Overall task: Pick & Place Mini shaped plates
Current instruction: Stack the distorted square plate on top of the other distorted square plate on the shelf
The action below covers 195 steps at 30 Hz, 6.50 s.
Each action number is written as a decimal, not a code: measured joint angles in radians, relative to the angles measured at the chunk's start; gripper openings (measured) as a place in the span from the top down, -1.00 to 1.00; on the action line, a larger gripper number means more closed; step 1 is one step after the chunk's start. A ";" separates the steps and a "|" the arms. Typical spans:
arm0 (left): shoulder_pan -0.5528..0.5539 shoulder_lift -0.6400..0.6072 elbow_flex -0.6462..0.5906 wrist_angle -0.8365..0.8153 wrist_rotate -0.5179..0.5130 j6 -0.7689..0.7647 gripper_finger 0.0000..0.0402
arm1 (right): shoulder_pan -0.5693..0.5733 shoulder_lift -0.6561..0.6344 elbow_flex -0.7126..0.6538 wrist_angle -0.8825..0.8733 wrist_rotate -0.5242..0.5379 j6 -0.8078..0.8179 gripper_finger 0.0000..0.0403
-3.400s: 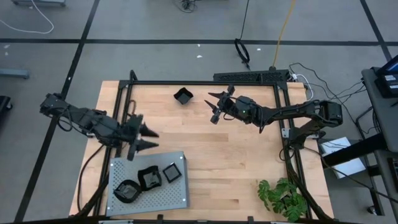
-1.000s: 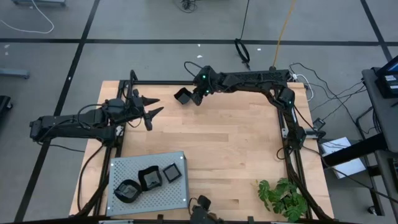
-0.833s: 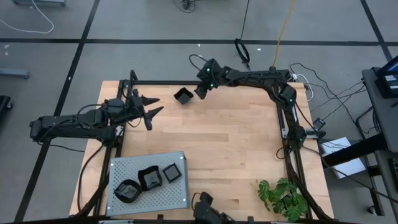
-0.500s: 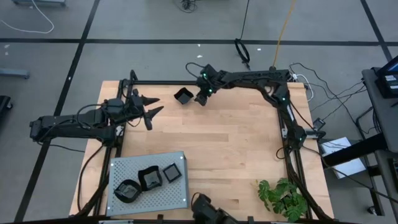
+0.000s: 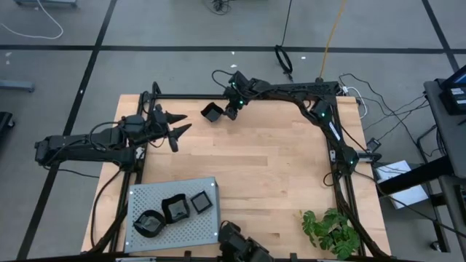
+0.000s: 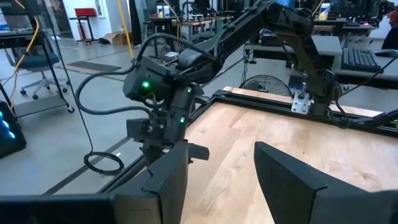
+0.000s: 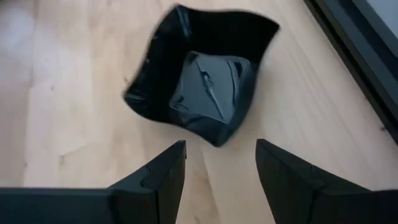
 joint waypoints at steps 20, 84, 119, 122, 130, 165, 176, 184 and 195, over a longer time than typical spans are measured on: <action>0.001 0.004 0.000 0.026 -0.009 -0.072 0.07 | -0.016 -0.053 0.007 -0.095 -0.025 -0.094 0.24; 0.729 0.899 1.468 -1.101 0.067 -0.036 0.45 | 0.154 -0.841 -0.844 0.656 0.084 -0.037 0.38; 0.490 1.496 1.609 -1.365 0.312 -0.041 -0.31 | 0.154 -0.841 -0.844 0.648 0.084 -0.054 0.38; 0.459 1.512 1.583 -1.316 0.295 -0.059 -0.31 | 0.154 -0.841 -0.844 0.641 0.081 -0.054 0.38; 0.412 1.524 1.511 -1.222 0.186 -0.144 -0.19 | 0.155 -0.856 -0.843 0.583 0.082 -0.055 0.38; 0.313 1.525 1.221 -0.939 0.072 -0.495 -0.20 | 0.154 -1.191 -0.906 0.221 0.081 -0.203 0.38; 0.328 1.526 1.125 -0.912 0.107 -0.538 -0.20 | 0.154 -1.261 -1.045 0.418 0.081 -0.164 0.38; 0.316 1.525 1.109 -0.873 0.121 -0.535 -0.20 | 0.154 -1.264 -1.046 0.418 0.081 -0.163 0.38; 0.279 1.525 1.110 -0.875 0.122 -0.513 0.25 | 0.154 -1.264 -1.046 0.418 0.081 -0.165 0.38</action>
